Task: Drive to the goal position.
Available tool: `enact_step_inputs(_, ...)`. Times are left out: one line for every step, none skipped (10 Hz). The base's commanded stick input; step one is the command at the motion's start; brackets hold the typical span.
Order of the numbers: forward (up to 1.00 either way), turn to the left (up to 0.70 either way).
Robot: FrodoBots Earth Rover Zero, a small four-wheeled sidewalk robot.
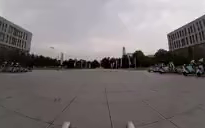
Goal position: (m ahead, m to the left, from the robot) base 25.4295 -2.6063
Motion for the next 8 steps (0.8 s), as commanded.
enact_step_inputs(0.60, 0.00)
enact_step_inputs(0.60, 0.00)
enact_step_inputs(0.60, 0.00)
enact_step_inputs(0.60, 0.00)
enact_step_inputs(0.60, 0.00)
enact_step_inputs(0.60, 0.00)
enact_step_inputs(0.60, 0.00)
enact_step_inputs(0.60, 0.00)
